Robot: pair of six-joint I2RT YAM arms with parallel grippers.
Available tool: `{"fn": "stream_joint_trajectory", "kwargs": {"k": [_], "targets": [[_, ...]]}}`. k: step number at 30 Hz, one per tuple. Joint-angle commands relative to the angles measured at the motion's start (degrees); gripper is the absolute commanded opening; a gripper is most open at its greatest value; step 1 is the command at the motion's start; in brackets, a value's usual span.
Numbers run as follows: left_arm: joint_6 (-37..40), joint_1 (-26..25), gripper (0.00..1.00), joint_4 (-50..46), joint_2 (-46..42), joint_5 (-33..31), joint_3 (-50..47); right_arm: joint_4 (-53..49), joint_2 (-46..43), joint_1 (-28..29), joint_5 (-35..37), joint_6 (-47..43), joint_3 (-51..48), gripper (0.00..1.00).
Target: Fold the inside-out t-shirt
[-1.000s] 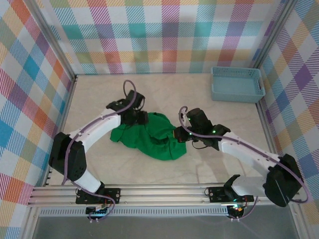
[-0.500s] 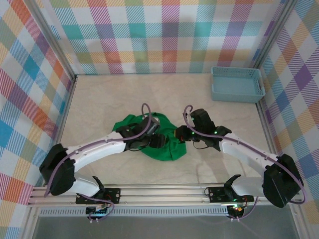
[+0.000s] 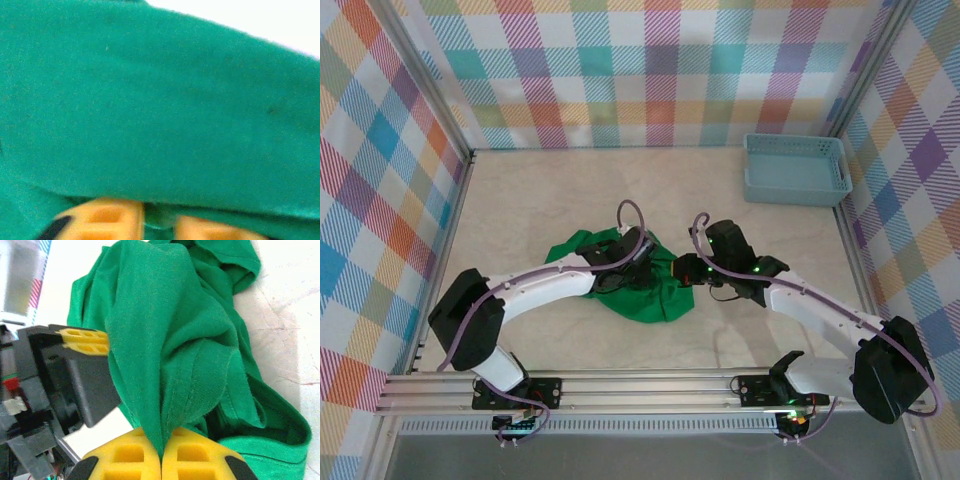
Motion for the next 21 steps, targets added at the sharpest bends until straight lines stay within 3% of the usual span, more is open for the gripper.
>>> {"fn": "stream_joint_trajectory", "kwargs": {"k": [1,2,7,15,21], "targets": [[2.2,0.56,0.05,-0.43,-0.12,-2.1,3.11,-2.24,-1.03,-0.04,2.53,-1.19,-0.17,0.06],[2.92,0.56,0.0,-0.7,-0.52,-1.68,3.45,-3.11,-1.08,-0.12,3.57,-1.38,0.08,0.06],[6.21,-0.05,0.0,-4.24,-4.8,1.02,4.14,-5.9,-0.36,-1.25,6.36,-3.34,1.9,0.11],[8.85,-1.55,0.0,-5.56,-20.09,8.5,0.39,-7.07,4.97,-4.43,8.48,-10.98,6.49,0.2],[8.5,0.4,0.0,-5.85,-16.7,8.68,2.42,-7.84,4.34,-3.5,9.13,-13.02,6.77,0.39]]}}
